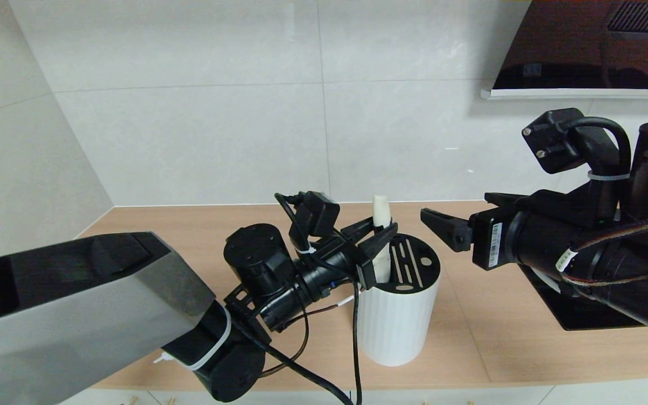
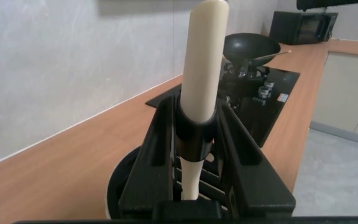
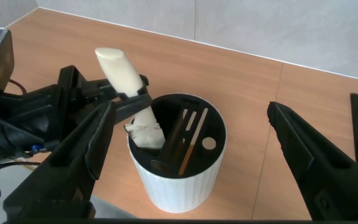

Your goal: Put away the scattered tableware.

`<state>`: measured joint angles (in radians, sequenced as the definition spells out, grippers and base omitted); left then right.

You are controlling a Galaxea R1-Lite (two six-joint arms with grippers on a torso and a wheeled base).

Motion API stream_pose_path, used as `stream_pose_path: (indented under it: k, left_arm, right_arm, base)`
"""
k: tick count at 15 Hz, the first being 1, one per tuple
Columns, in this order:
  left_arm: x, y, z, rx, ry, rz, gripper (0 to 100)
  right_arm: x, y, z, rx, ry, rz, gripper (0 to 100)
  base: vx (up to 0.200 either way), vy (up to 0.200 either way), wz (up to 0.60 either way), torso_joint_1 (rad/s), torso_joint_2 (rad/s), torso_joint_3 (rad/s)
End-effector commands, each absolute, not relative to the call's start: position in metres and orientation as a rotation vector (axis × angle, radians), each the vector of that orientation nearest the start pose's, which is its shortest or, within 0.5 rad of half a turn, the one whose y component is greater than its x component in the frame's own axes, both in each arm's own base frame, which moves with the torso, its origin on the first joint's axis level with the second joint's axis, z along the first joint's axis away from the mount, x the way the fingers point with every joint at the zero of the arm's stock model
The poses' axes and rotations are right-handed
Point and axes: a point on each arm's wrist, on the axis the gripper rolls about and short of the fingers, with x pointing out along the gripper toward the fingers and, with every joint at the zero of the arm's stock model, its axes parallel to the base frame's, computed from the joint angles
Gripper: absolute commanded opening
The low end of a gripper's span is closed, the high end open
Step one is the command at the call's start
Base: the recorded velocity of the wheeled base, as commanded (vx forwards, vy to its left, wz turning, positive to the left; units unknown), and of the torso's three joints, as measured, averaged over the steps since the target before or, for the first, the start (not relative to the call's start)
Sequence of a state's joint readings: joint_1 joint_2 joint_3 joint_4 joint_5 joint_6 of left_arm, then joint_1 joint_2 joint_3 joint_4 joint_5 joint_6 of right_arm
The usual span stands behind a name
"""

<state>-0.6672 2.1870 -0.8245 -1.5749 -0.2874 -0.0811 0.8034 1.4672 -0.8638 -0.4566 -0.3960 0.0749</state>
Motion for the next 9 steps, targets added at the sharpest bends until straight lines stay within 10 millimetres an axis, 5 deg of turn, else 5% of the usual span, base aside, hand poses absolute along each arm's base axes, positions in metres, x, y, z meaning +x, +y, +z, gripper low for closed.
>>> stream_pose_path:
  k: [1,7,8,9]
  left_arm:
    - [0.2979,-0.2429,0.1043,-0.114,-0.156,-0.96,0]
    - [0.2975,-0.2432,0.1049,-0.114,-0.158,-0.96,0]
    - [0.2975,-0.2432,0.1049,-0.114,-0.158,-0.96,100]
    - [0.2967,-0.2441,0.1049,-0.113,-0.158,-0.962,100]
  right_arm:
    - [0.1838,0.1782,0.2461,-0.011,0.139,0.402,100]
    - [0.1844,0.1788,0.2453,-0.012,0.141,0.402,100]
    - [0.1846,0.1785,0.2453,-0.012,0.141,0.401,100]
    - [0.1844,0.1788,0.2453,-0.012,0.141,0.402,100]
  base:
    - [0.0,0.0,0.0,0.0,0.0,0.0]
    - [0.0,0.0,0.0,0.0,0.0,0.0]
    - [0.0,0.0,0.0,0.0,0.0,0.0]
    - [0.0,0.0,0.0,0.0,0.0,0.0]
